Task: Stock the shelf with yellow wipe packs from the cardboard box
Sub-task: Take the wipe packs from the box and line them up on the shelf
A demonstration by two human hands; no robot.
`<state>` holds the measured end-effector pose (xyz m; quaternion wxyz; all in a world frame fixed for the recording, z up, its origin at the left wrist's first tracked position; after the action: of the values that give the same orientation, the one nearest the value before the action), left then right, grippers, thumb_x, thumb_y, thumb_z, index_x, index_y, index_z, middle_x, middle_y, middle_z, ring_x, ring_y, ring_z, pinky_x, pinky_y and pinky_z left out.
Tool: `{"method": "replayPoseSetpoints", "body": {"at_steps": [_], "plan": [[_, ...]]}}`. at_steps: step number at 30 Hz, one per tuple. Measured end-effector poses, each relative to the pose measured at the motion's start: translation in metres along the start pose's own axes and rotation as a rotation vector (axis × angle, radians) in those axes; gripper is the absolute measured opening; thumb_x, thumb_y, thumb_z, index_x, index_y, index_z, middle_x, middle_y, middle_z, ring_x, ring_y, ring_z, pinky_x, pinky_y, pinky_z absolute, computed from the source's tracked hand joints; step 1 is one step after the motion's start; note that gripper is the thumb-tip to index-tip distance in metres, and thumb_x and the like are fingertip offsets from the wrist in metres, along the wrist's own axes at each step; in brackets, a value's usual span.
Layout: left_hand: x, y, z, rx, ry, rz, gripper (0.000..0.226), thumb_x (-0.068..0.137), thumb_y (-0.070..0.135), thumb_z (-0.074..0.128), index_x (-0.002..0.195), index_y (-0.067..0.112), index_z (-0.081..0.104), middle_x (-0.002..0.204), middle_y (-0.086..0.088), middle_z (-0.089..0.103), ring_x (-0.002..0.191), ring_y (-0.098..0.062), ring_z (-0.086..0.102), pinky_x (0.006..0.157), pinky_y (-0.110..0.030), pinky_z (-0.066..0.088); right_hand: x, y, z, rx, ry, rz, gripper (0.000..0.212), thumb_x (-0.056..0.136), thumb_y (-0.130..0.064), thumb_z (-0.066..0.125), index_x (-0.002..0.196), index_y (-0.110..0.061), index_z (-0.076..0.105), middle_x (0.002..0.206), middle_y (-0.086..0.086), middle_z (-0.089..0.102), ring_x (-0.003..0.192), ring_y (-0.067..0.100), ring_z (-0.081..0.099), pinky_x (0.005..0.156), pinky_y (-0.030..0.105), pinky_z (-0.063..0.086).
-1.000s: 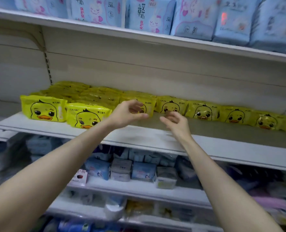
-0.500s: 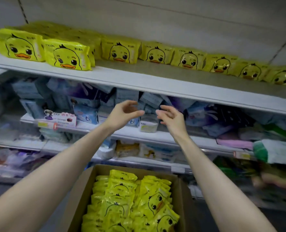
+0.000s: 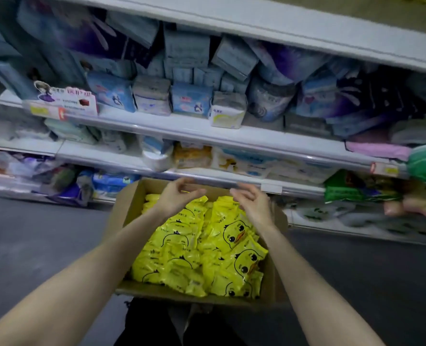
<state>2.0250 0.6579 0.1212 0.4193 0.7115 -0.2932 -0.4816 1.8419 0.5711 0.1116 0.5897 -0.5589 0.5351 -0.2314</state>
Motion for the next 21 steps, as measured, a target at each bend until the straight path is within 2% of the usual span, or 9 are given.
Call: {"method": "replayPoseSetpoints", "body": {"at_steps": [2, 5, 8, 10, 16, 21], "plan": [[0.001, -0.028, 0.006, 0.034, -0.01, -0.087, 0.043, 0.079, 0.026, 0.074, 0.116, 0.013, 0.057, 0.09, 0.001, 0.067, 0.082, -0.011, 0.06, 0.068, -0.02, 0.046, -0.003, 0.028, 0.003, -0.03, -0.012, 0.074, 0.028, 0.084, -0.017, 0.07, 0.11, -0.012, 0.061, 0.097, 0.008, 0.068, 0.078, 0.008, 0.064, 0.07, 0.019, 0.049], [-0.001, -0.066, 0.014, 0.043, -0.024, -0.2, 0.047, 0.078, 0.033, 0.074, 0.117, 0.013, 0.057, 0.097, -0.002, 0.067, 0.085, -0.012, 0.059, 0.067, -0.023, 0.044, -0.011, 0.066, 0.007, -0.082, -0.015, 0.164, 0.026, 0.082, -0.027, 0.072, 0.105, -0.021, 0.062, 0.099, 0.006, 0.07, 0.088, 0.019, 0.066, 0.08, 0.034, 0.05], [-0.008, -0.105, 0.02, 0.096, -0.049, -0.303, 0.052, 0.078, 0.037, 0.074, 0.12, 0.012, 0.057, 0.103, -0.004, 0.066, 0.09, -0.015, 0.06, 0.07, -0.023, 0.046, -0.021, 0.096, 0.012, -0.115, -0.038, 0.242, 0.031, 0.082, -0.028, 0.072, 0.11, -0.015, 0.062, 0.099, 0.005, 0.069, 0.09, 0.018, 0.065, 0.076, 0.03, 0.05], [-0.015, -0.131, 0.021, 0.142, -0.046, -0.378, 0.055, 0.077, 0.04, 0.074, 0.12, 0.011, 0.057, 0.107, -0.006, 0.063, 0.096, -0.02, 0.06, 0.077, -0.029, 0.048, -0.03, 0.112, 0.017, -0.127, -0.063, 0.288, 0.032, 0.083, -0.029, 0.071, 0.11, -0.016, 0.062, 0.101, 0.005, 0.068, 0.092, 0.018, 0.064, 0.073, 0.026, 0.049], [-0.04, -0.194, 0.012, 0.254, -0.048, -0.576, 0.062, 0.076, 0.041, 0.074, 0.126, 0.008, 0.055, 0.128, -0.011, 0.055, 0.113, -0.027, 0.055, 0.091, -0.036, 0.047, -0.051, 0.158, 0.037, -0.158, -0.11, 0.425, 0.031, 0.084, -0.029, 0.07, 0.111, -0.017, 0.062, 0.098, 0.001, 0.066, 0.098, 0.022, 0.064, 0.086, 0.039, 0.051], [-0.048, -0.217, 0.009, 0.281, -0.131, -0.654, 0.064, 0.077, 0.039, 0.074, 0.131, 0.014, 0.052, 0.13, -0.013, 0.055, 0.119, -0.028, 0.051, 0.095, -0.034, 0.042, -0.065, 0.176, 0.051, -0.198, -0.149, 0.479, 0.034, 0.084, -0.028, 0.069, 0.114, -0.014, 0.062, 0.095, 0.0, 0.064, 0.096, 0.02, 0.063, 0.088, 0.038, 0.05]]}}
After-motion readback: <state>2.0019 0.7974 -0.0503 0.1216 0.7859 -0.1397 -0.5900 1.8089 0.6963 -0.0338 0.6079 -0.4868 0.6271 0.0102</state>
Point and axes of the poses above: each hand's wrist, its own x-axis towards the middle knuckle, its own z-axis out of the palm, y = z × x, the point moved 1 cm from there along x, towards the middle knuckle
